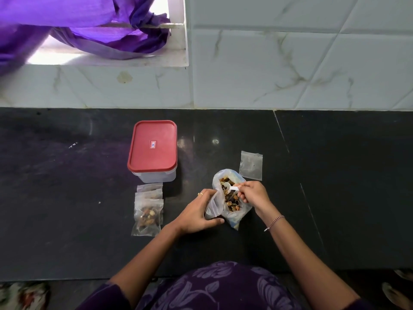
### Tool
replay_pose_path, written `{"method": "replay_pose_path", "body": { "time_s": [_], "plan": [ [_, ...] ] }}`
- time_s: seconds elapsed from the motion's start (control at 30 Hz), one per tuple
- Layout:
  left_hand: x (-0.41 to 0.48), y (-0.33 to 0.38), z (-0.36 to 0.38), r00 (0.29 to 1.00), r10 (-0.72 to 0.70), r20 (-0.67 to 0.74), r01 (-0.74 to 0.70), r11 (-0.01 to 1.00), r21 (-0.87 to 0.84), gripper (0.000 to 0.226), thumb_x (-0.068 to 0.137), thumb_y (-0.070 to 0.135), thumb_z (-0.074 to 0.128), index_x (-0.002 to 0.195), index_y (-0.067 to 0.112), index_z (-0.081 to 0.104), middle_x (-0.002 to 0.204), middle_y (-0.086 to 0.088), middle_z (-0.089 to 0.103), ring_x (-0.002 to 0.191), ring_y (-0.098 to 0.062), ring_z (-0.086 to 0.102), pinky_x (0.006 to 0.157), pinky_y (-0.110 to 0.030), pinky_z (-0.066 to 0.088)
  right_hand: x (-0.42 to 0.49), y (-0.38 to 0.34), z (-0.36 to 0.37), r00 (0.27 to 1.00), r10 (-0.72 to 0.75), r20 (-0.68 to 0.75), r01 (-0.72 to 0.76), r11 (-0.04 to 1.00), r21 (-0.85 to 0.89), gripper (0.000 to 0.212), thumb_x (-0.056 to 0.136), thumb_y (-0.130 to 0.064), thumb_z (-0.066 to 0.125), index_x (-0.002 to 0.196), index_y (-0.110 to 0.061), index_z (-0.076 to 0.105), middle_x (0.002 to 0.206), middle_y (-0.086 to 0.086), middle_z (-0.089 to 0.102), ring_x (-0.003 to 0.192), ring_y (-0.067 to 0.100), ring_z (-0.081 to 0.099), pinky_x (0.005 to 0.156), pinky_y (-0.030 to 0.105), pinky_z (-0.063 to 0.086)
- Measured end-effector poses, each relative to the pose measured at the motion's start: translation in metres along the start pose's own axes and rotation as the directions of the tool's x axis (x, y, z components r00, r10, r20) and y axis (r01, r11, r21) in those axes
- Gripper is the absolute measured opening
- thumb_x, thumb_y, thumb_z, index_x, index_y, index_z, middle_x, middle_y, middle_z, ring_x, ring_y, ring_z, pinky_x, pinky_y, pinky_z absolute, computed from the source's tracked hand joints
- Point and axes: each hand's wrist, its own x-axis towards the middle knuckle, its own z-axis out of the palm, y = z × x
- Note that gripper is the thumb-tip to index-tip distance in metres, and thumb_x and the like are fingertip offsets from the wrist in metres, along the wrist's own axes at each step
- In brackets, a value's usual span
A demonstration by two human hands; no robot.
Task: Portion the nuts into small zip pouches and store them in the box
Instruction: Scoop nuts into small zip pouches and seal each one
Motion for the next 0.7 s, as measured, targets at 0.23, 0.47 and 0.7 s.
{"method": "replay_pose_path", "body": {
  "time_s": [0.23, 0.47, 0.7],
  "plan": [
    [0.0, -0.001, -0.004, 0.998, -0.039, -0.049, 0.038, 0.999, -0.021, 0.056, 0.078, 0.054, 0.064, 0.123, 0.027, 0.046, 0.115, 0.012, 0.053, 0.103, -0.001, 0.052, 0.089, -0.026, 0.047, -0.016, 0.012, -0.006, 0.949, -0.31, -0.058, 0.248, 0.846, -0.472, 0.024, 0.096, -0.019, 0.051, 0.116, -0.019, 0.065, 0.087, -0.002, 0.067, 0.057, 0.002, 0.053, 0.047, 0.012, 0.035],
    [0.002, 0.003, -0.01, 0.999, -0.033, -0.031, 0.035, 0.997, 0.069, 0.069, 0.075, 0.069, 0.056, 0.126, 0.024, 0.051, 0.119, 0.014, 0.054, 0.104, -0.002, 0.053, 0.091, -0.025, 0.045, -0.023, 0.009, 0.007, 0.948, -0.317, 0.017, 0.268, 0.771, -0.577, 0.026, 0.098, -0.02, 0.047, 0.117, -0.018, 0.064, 0.096, 0.003, 0.067, 0.075, 0.007, 0.059, 0.059, 0.018, 0.048],
    [-0.001, 0.006, -0.009, 0.999, -0.047, -0.026, 0.047, 0.999, 0.016, 0.072, 0.075, 0.069, 0.055, 0.129, 0.022, 0.052, 0.126, 0.013, 0.052, 0.11, 0.0, 0.051, 0.096, -0.026, 0.045, -0.012, 0.002, 0.002, 0.999, 0.017, 0.028, -0.018, 0.999, 0.044, 0.021, 0.097, -0.008, 0.047, 0.106, -0.007, 0.066, 0.065, 0.001, 0.055, 0.053, 0.006, 0.045, 0.047, 0.016, 0.038]
  ]
}}
